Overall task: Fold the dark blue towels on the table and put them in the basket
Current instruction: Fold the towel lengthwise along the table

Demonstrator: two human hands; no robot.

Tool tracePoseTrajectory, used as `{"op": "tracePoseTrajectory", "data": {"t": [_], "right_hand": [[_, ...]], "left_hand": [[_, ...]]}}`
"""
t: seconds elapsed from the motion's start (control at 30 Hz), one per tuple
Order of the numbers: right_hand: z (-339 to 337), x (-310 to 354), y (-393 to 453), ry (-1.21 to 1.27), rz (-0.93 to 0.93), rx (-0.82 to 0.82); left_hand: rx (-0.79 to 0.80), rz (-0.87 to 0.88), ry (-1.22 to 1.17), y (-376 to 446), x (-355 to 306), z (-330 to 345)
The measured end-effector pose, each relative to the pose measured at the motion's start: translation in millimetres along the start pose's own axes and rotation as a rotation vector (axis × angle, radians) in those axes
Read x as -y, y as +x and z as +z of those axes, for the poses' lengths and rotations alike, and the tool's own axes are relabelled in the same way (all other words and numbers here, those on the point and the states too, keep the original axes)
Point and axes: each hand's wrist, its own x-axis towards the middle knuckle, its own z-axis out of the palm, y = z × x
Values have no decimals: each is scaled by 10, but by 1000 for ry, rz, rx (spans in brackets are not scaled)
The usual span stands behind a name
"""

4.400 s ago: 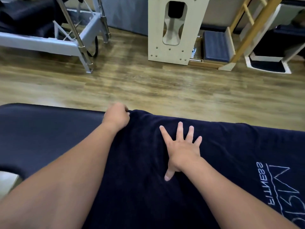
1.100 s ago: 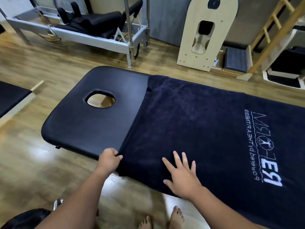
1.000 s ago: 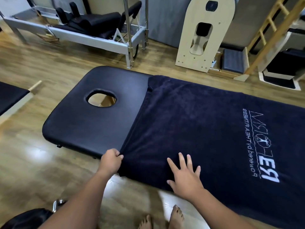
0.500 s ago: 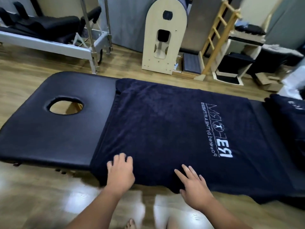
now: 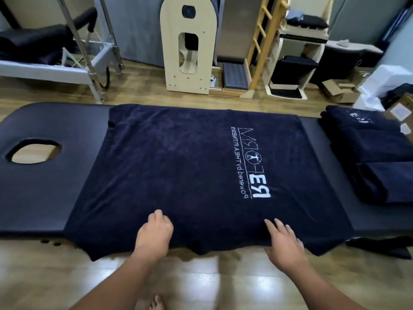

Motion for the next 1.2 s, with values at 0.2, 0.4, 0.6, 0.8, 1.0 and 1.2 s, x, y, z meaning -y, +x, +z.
{"op": "tracePoseTrajectory", "data": {"t": [0.2,0.4,0.6,0.8,1.0,1.2], "right_hand": [[92,-789,285,-114,78,-177],[-153,-993,559,-212,6,-194],[-485,-1044,878,-144,-43,-306],[-1011,-961,1529,-13,-310,-473],[-2108,-603,2517,-191,-372,-346],[-2724,-33,3342,-200,-169,-330]], "left_hand": [[92,-14,236,-12,-170,-52],[133,-36,151,47,-52,-175],[8,-301,-264,233,84,-369],[-116,-139,-183,1006,588,-624],[-194,1,-107,2195,1042,-1201],[-309,-31,16,3319,1162,-1735]]}}
